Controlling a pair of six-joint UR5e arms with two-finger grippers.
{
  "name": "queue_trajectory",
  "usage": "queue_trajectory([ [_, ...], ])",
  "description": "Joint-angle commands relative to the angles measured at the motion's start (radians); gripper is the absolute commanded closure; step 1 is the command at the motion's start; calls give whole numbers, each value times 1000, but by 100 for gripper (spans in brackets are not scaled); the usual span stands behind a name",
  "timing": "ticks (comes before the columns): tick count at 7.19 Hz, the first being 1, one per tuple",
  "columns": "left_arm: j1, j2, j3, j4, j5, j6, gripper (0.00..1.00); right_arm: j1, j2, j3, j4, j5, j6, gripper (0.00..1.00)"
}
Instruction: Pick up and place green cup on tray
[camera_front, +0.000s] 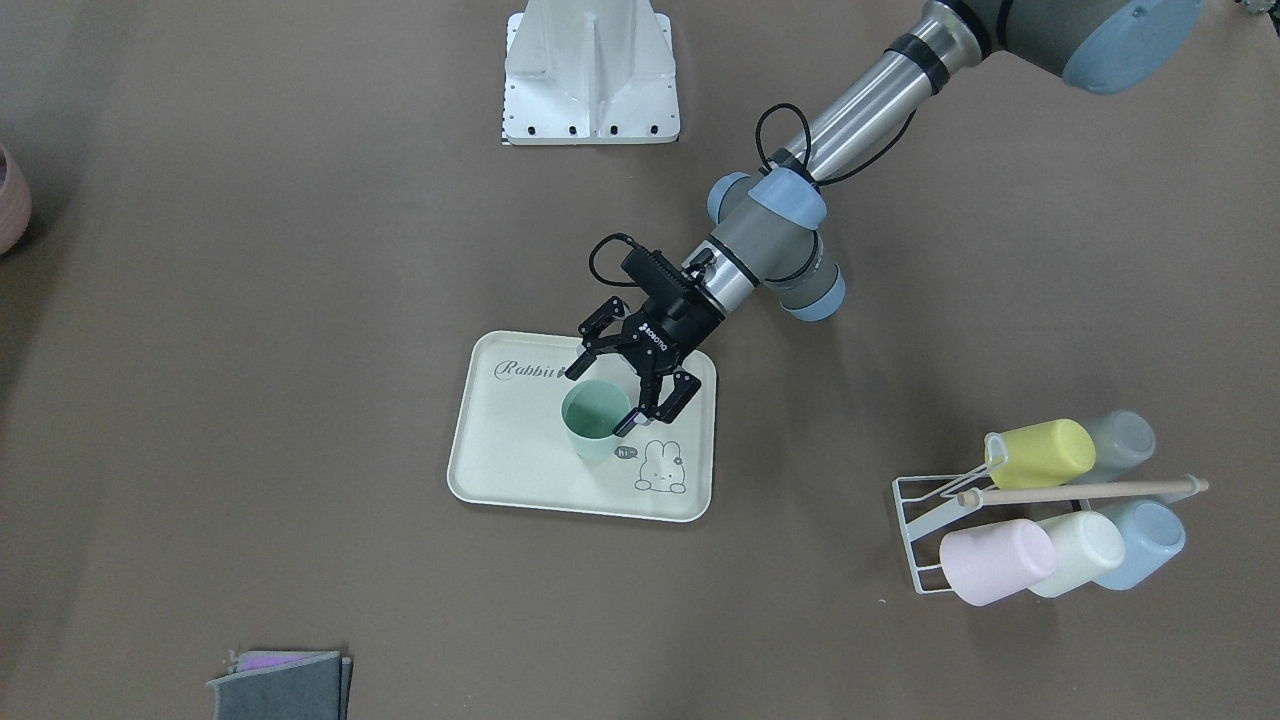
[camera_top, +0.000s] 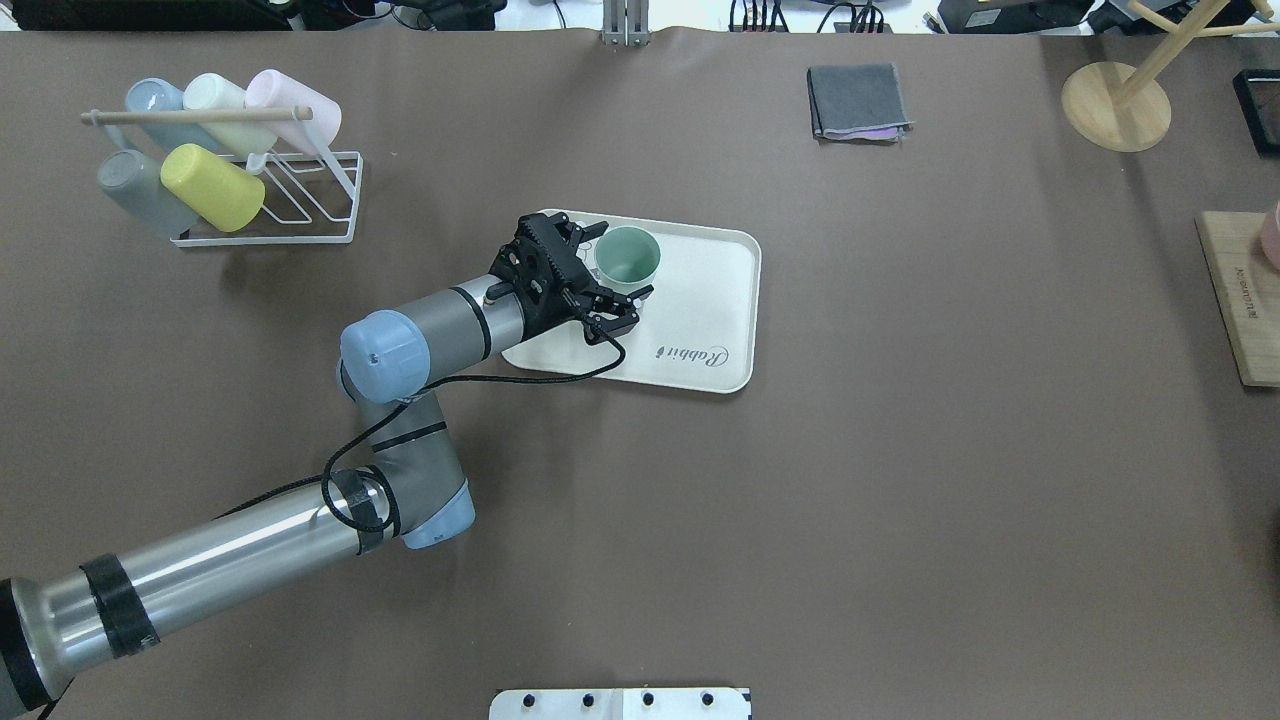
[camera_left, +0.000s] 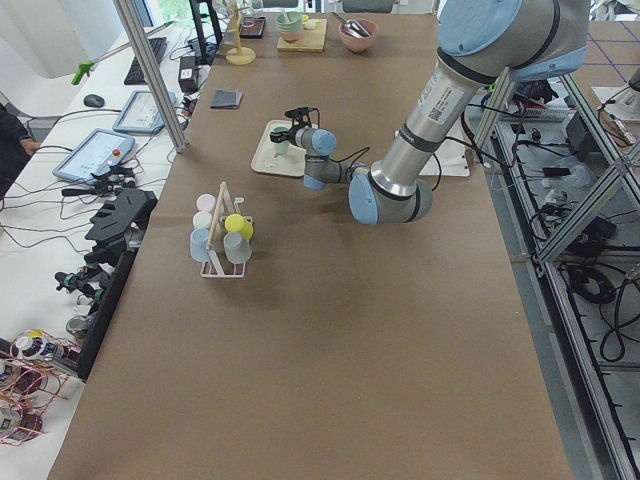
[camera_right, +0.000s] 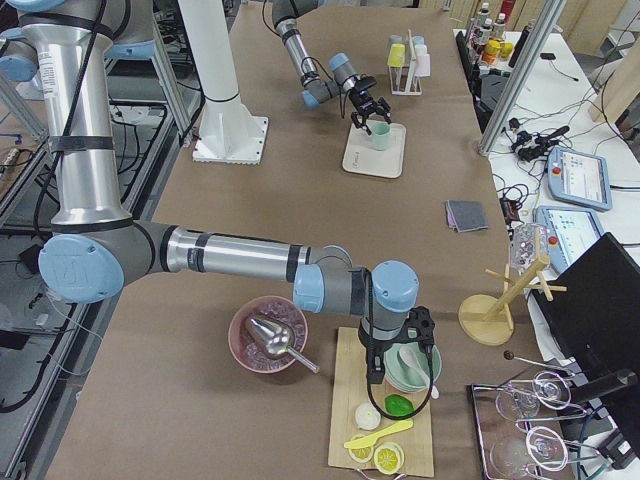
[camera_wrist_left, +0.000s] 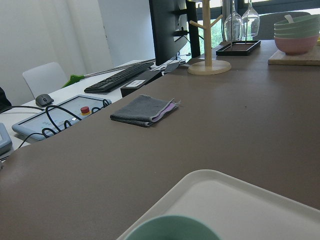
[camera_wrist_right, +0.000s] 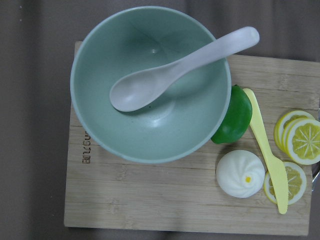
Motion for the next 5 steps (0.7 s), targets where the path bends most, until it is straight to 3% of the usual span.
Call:
queue_trajectory([
  [1,0,-1,-17,0,-4,-2,2,0,3,5,0,1,1,0],
  [3,-11,-1,-109,4,-4,-51,2,0,3,6,0,1,0,0],
  [5,-23,-10,-305,283,-16,-66,2,0,4,6,0,3,1,0],
])
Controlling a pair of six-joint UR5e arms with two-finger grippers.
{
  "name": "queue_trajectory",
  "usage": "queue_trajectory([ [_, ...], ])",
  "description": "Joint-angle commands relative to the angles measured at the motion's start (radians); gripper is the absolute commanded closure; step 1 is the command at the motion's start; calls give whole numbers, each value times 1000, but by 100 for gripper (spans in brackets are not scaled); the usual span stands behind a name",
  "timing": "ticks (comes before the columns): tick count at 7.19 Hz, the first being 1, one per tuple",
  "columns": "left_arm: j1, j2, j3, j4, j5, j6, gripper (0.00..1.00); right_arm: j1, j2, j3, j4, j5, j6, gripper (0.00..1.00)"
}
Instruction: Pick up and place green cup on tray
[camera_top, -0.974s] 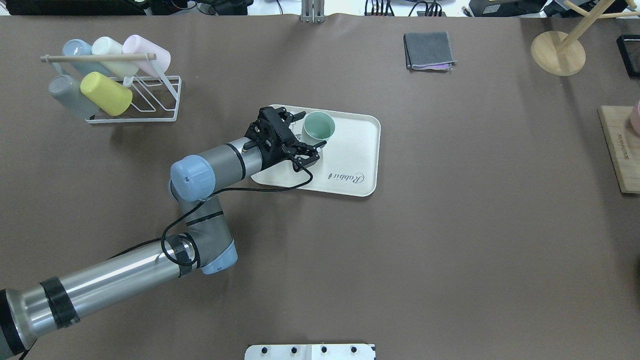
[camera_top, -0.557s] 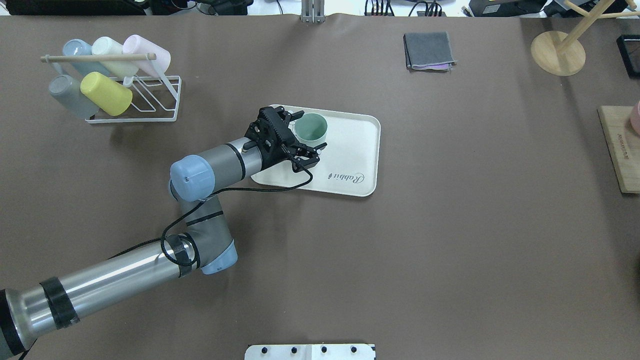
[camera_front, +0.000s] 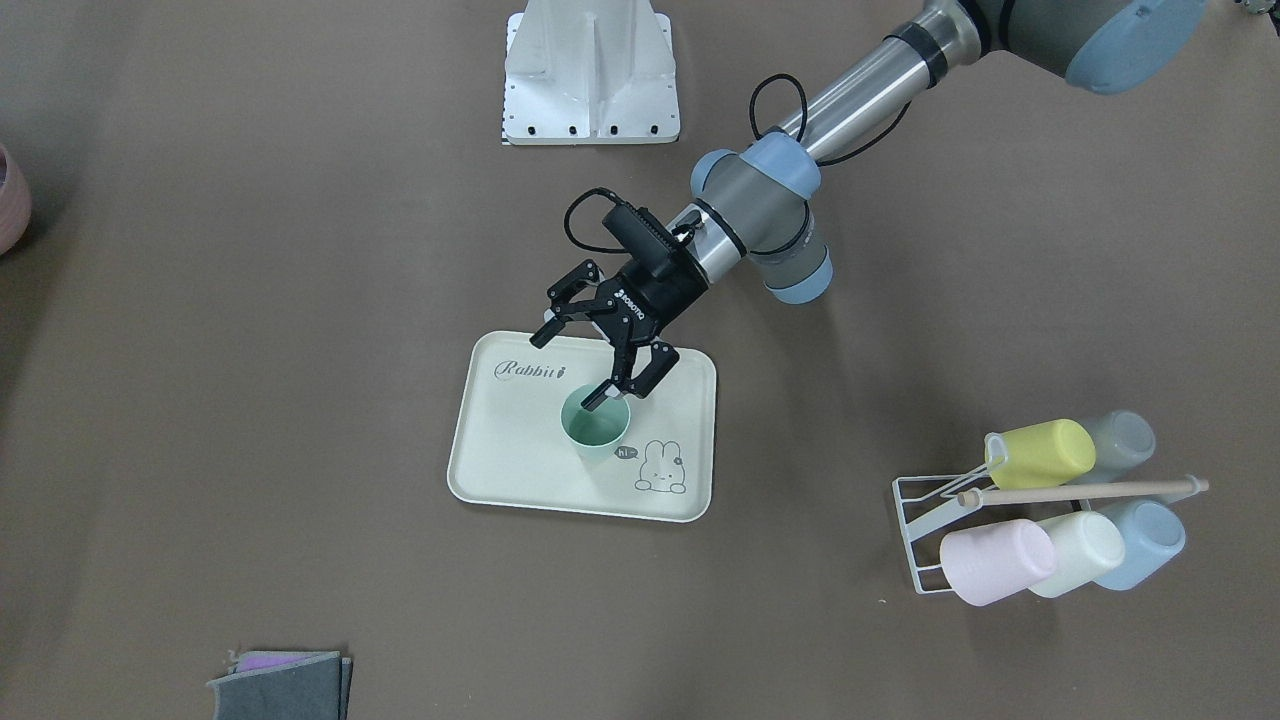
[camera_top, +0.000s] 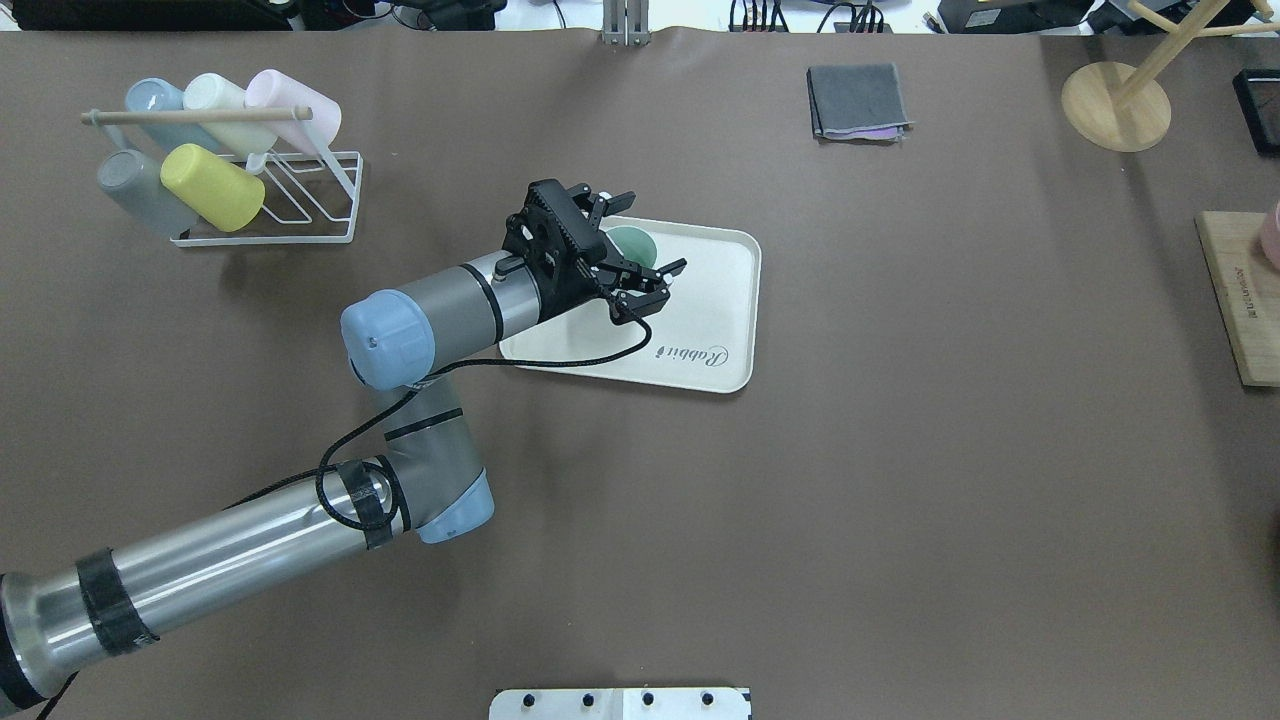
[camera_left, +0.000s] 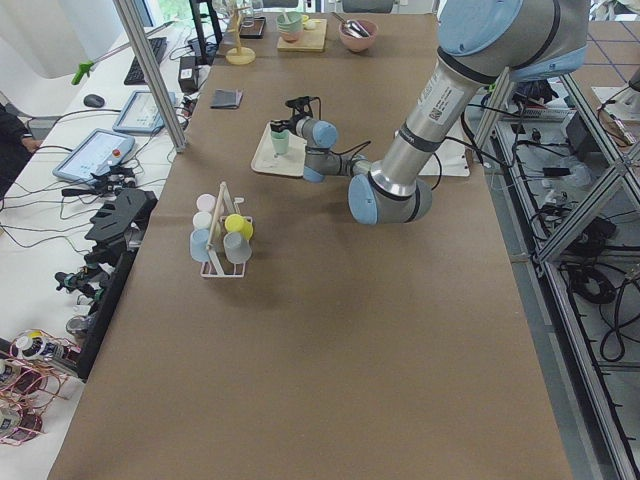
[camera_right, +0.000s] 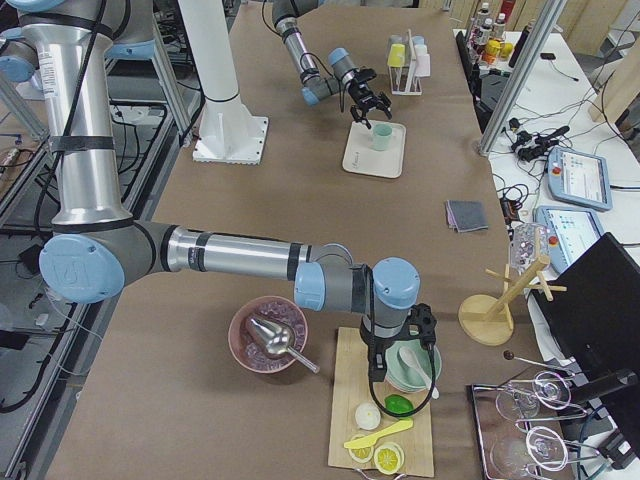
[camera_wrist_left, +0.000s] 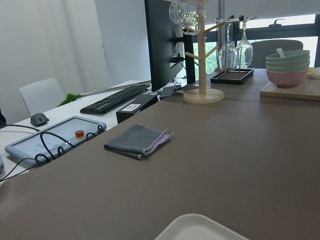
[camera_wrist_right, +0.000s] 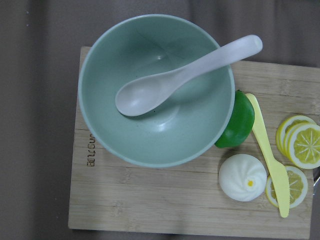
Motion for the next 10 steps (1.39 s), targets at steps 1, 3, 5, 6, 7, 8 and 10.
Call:
queue_trajectory([
  [1,-50,-64,-167,327,-7,-3,2,0,0,0,0,1,0,0],
  [3,-151,-71,-329,703,-11,5,2,0,0,-1,0,1,-1,0],
  [5,-287,14,-481,990,-74,3,2,0,0,-6,0,-1,-1,0],
  [6,-429,97,-503,1069,-260,0,2,0,1,-4,0,-1,0,0],
  [7,-543,188,-499,1085,-403,-2,2,0,-5,-1,0,1,0,0],
  [8,-625,237,-497,1190,-489,0,2,0,-5,-1,0,1,0,0],
  [10,-824,250,-411,1454,-714,12,2,0,0,-3,0,1,-1,0],
])
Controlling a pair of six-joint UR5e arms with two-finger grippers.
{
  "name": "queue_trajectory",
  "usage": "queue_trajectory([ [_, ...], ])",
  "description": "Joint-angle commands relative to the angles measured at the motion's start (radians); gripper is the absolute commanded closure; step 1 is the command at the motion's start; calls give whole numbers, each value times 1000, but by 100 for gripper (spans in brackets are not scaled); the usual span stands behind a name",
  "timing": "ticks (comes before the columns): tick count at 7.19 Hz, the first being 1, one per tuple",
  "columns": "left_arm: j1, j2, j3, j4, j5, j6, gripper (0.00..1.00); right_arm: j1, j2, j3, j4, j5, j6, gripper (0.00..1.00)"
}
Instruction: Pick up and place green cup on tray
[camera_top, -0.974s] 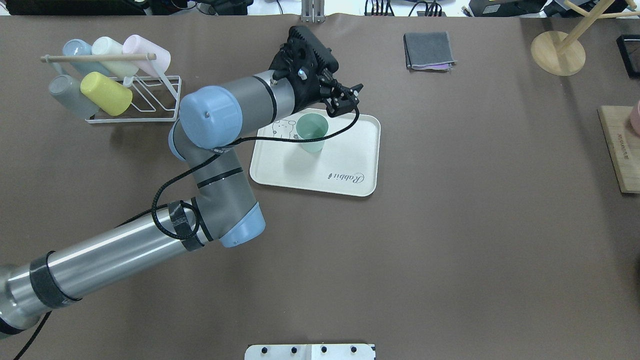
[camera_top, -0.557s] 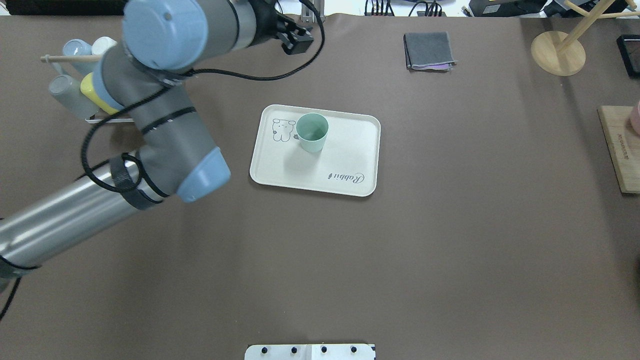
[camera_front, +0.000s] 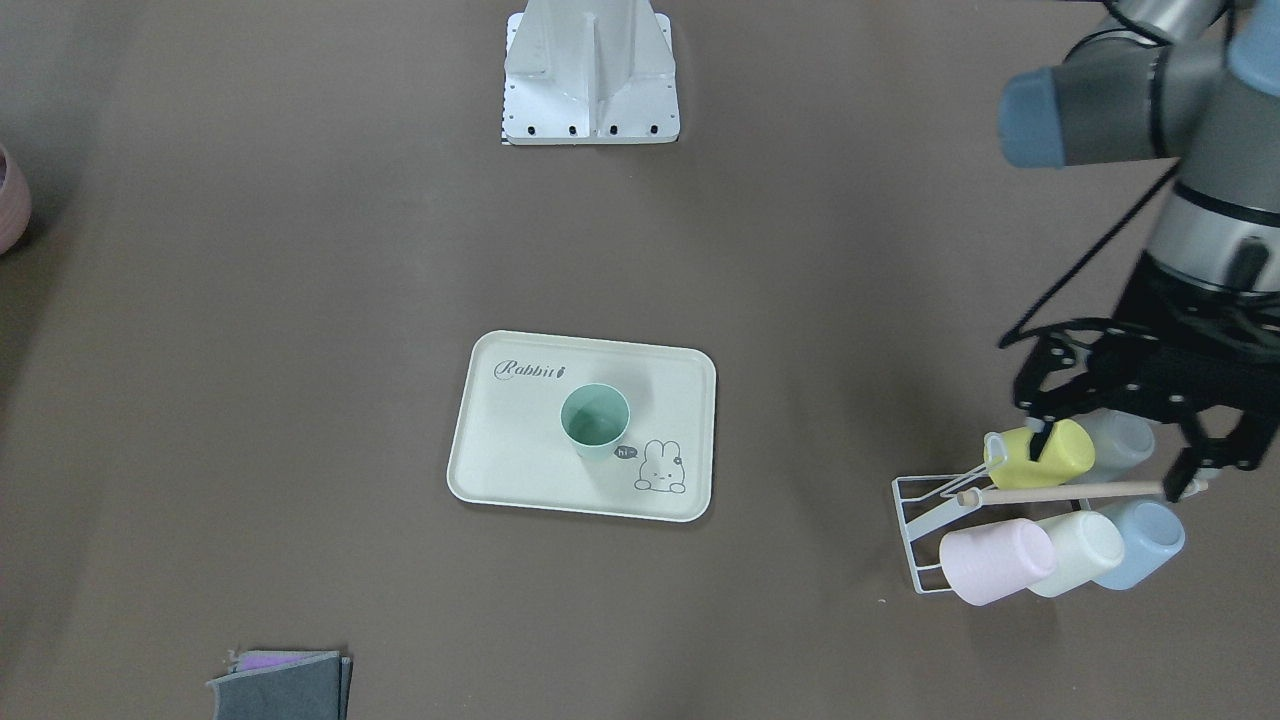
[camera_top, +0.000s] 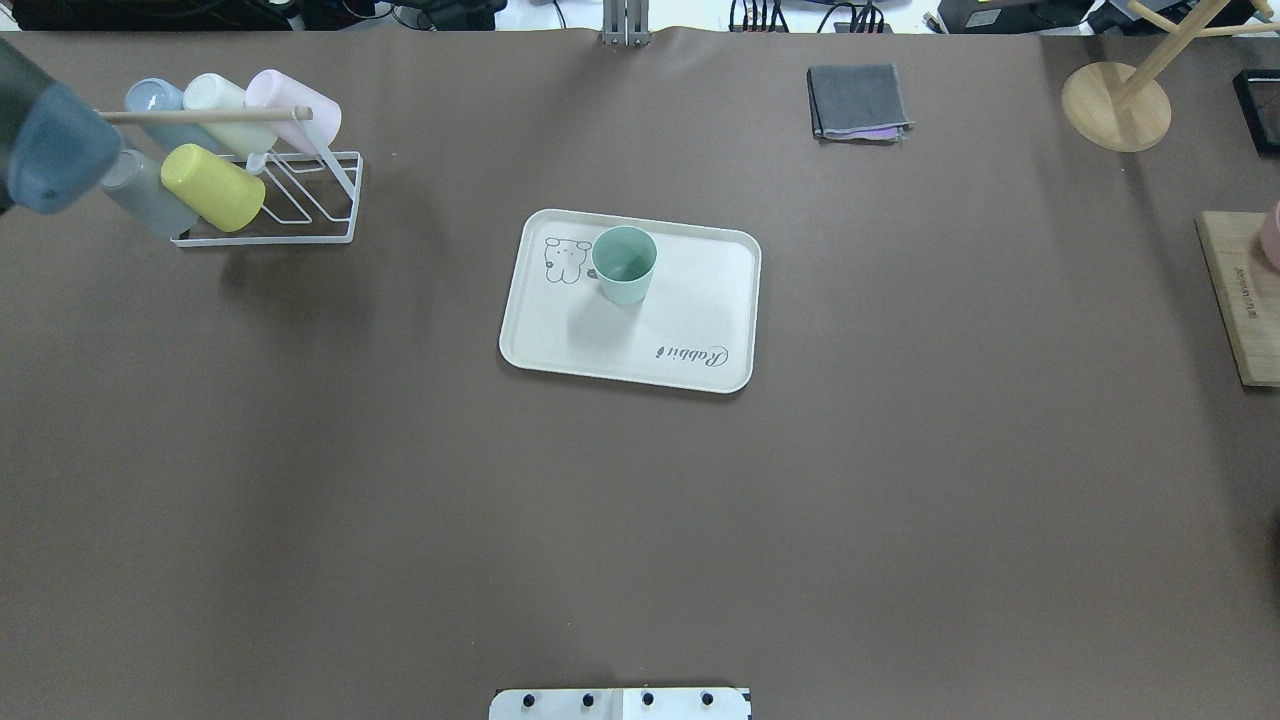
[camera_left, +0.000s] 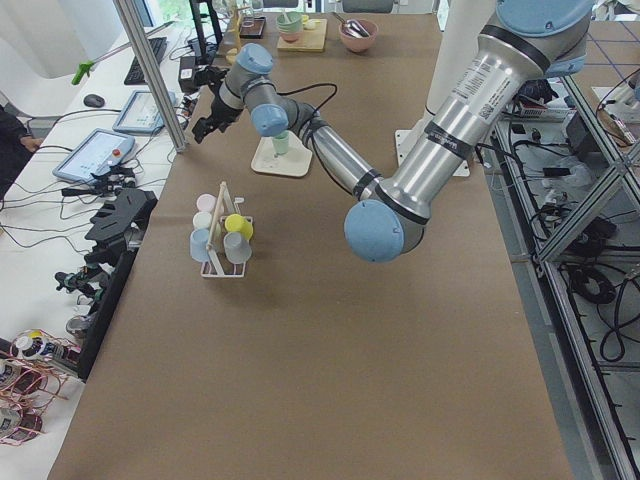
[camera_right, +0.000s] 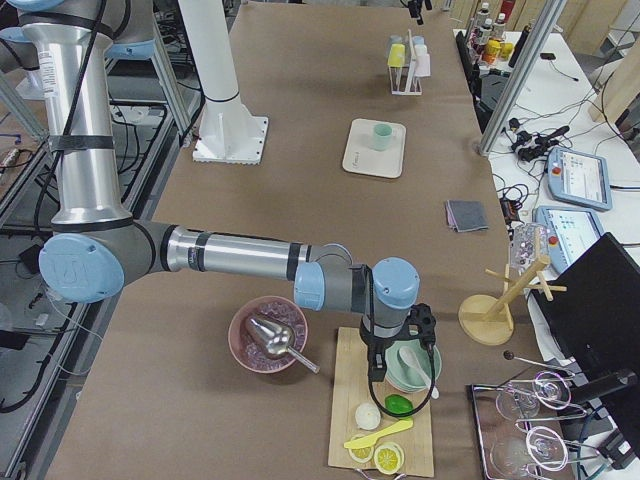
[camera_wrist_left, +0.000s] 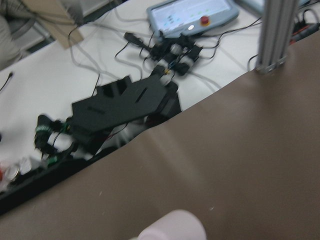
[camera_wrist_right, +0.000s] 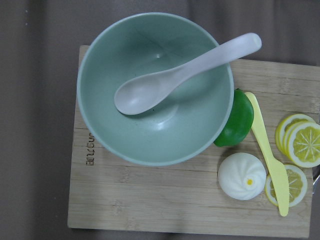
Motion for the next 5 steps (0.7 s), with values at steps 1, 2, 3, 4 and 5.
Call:
queue_trajectory([
  [1,-165,81,127,115,-252,9,2,0,0,-3,0,0,-1,0],
  [2,-225,104,213,112,-338,9,2,0,0,-4,-2,0,-1,0],
  [3,-232,196,234,112,-400,9,2,0,1,-4,-2,0,-2,0],
  [4,-247,238,245,113,-428,9,2,0,0,-4,-2,0,-1,0],
  [5,-252,282,245,99,-436,13,2,0,1,-4,-2,0,1,0],
])
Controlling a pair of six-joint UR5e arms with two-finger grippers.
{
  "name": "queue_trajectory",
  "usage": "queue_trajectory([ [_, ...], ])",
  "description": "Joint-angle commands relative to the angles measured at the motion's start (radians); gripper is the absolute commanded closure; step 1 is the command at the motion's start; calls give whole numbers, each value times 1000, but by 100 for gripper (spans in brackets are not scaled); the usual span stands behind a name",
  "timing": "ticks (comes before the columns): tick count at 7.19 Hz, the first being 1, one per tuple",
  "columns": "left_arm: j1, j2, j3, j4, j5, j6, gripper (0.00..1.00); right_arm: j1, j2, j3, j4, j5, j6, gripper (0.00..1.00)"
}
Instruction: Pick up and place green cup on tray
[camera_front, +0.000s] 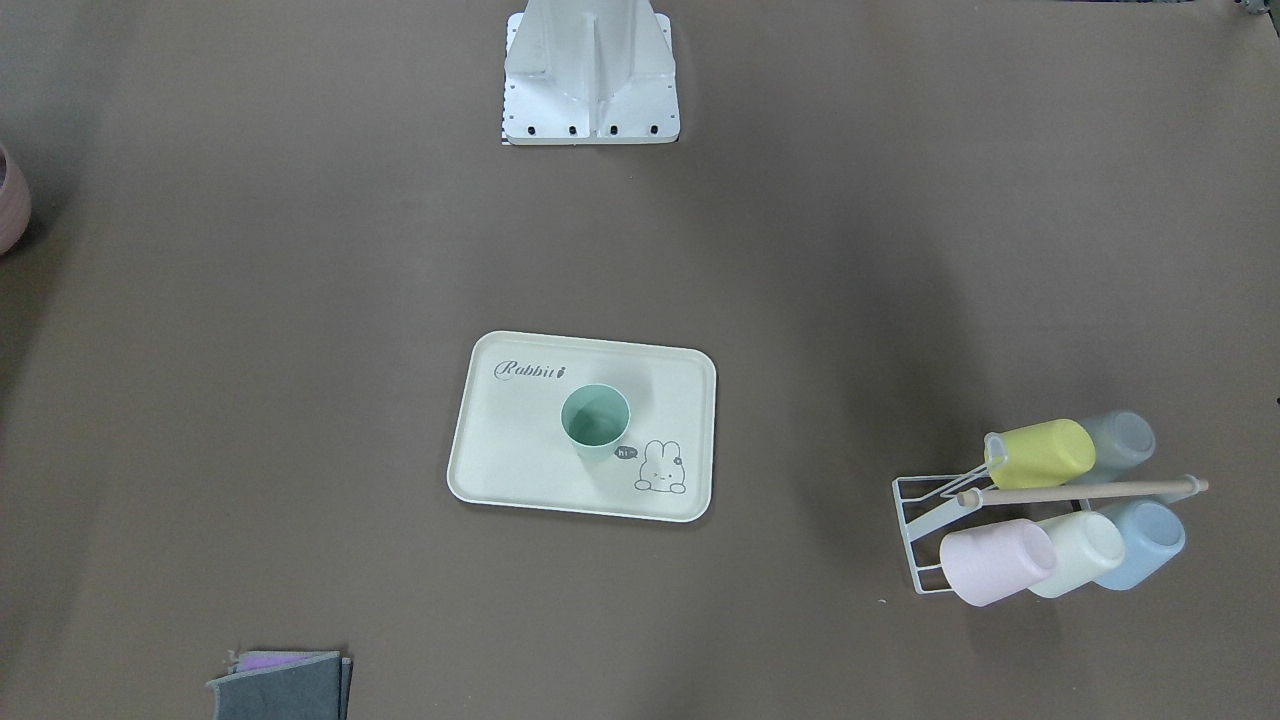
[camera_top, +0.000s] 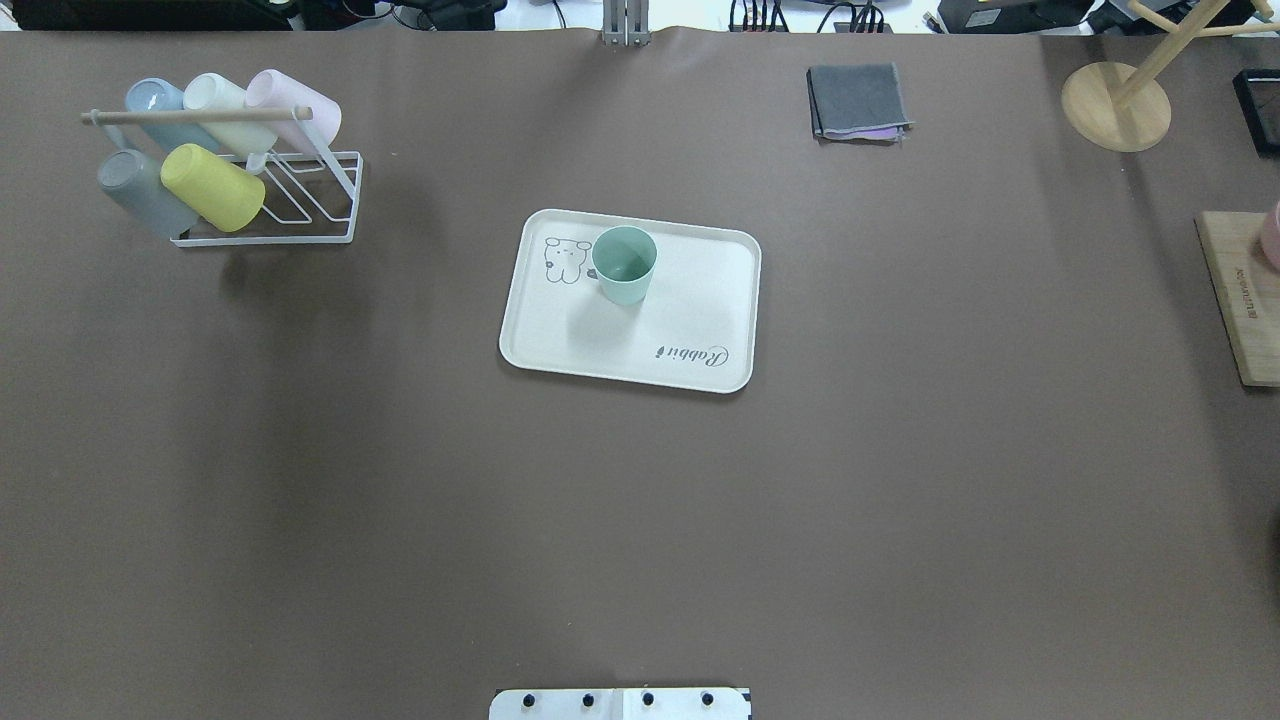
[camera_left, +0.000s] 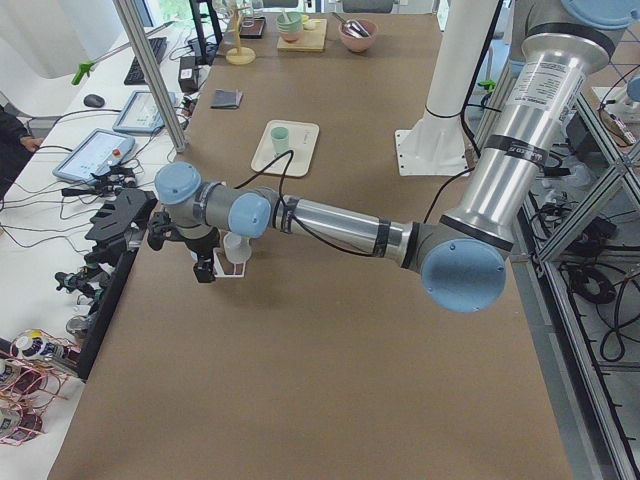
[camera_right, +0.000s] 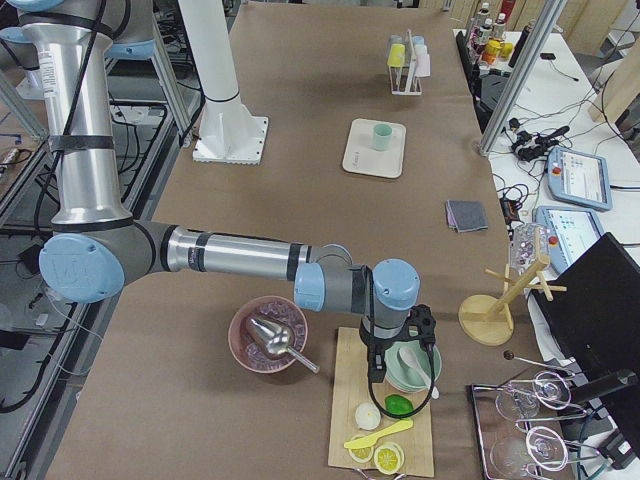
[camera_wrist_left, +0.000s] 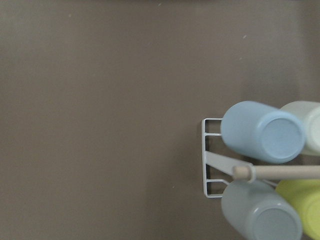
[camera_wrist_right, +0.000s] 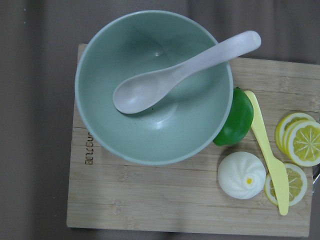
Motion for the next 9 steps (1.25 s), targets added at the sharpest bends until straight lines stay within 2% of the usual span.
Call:
queue_trajectory([
  [1,-11,65,11,-8,-28,5,2,0,2,11,-2,9,3,0],
  [3,0,43,5,-32,-27,5,2,0,16,29,-14,9,6,0],
  [4,0,95,7,-46,-27,8,2,0,21,43,-18,11,38,0],
  [5,-6,136,-5,-115,-27,43,2,0,19,73,-38,21,128,0],
  [6,-20,185,-36,-112,-36,119,2,0,12,86,-41,21,141,0],
  [7,-70,192,-32,-106,-31,187,2,0,4,84,-40,20,140,0],
  [8,-81,197,-27,-62,-24,194,2,0,2,83,-38,14,140,0],
  [9,-95,195,-28,43,-21,238,2,0,1,80,-37,14,140,0],
])
